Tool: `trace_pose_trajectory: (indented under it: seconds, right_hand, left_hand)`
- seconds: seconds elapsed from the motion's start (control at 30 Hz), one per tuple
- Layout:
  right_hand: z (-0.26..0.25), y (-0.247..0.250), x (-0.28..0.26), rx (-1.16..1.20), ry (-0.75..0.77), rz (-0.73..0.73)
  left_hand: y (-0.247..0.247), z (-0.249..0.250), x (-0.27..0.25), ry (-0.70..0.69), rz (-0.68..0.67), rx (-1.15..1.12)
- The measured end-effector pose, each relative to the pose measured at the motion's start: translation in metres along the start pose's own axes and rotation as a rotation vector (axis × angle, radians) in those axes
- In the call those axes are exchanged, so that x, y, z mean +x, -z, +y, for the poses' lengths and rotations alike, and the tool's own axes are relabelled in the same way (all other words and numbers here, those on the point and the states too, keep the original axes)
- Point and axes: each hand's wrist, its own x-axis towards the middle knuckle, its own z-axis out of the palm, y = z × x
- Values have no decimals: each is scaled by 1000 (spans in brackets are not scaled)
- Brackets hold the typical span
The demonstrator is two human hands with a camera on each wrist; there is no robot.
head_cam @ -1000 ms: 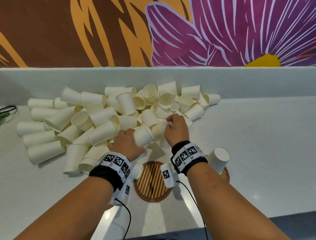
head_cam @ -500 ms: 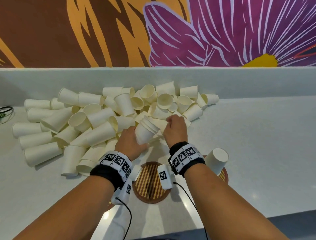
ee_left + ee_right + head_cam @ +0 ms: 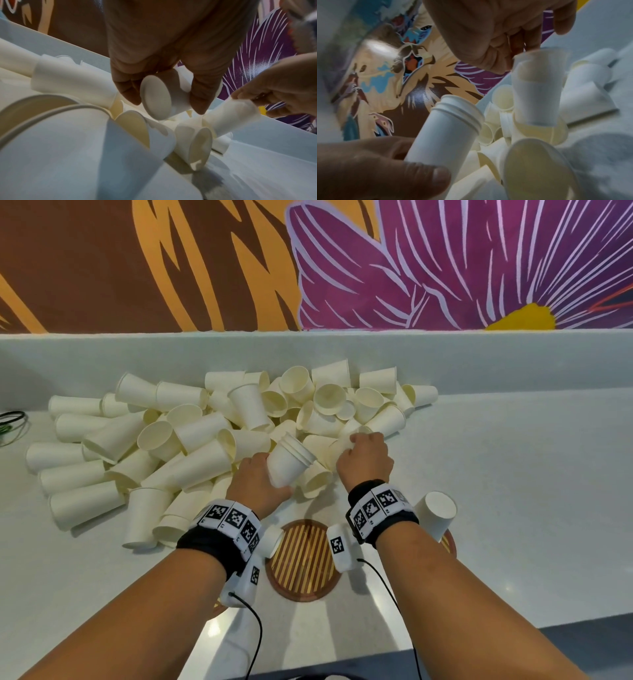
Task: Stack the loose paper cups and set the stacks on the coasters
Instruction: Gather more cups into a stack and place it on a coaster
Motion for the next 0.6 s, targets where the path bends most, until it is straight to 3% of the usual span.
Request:
trace_pose_trajectory:
  seconds: [0.13,0.27,0.33,0.5,0.6]
  right_hand:
    - [-9,16,-5,81,124,164]
    - [-21,25,-12,359,265,248]
    - [-27,26,-16,396,314,224]
    - [-36,19,-23,360,404,6]
    - [-38,17,-27,396,429,-3]
  left_hand:
    - [2,1,-1,3,-16,19]
    - [2,0,-3,-6,-52,58]
    - [1,0,-3,-33,-51,56]
    - [4,3,-6,-38,17,-21]
    - [7,-1,-7,-17,48,-47]
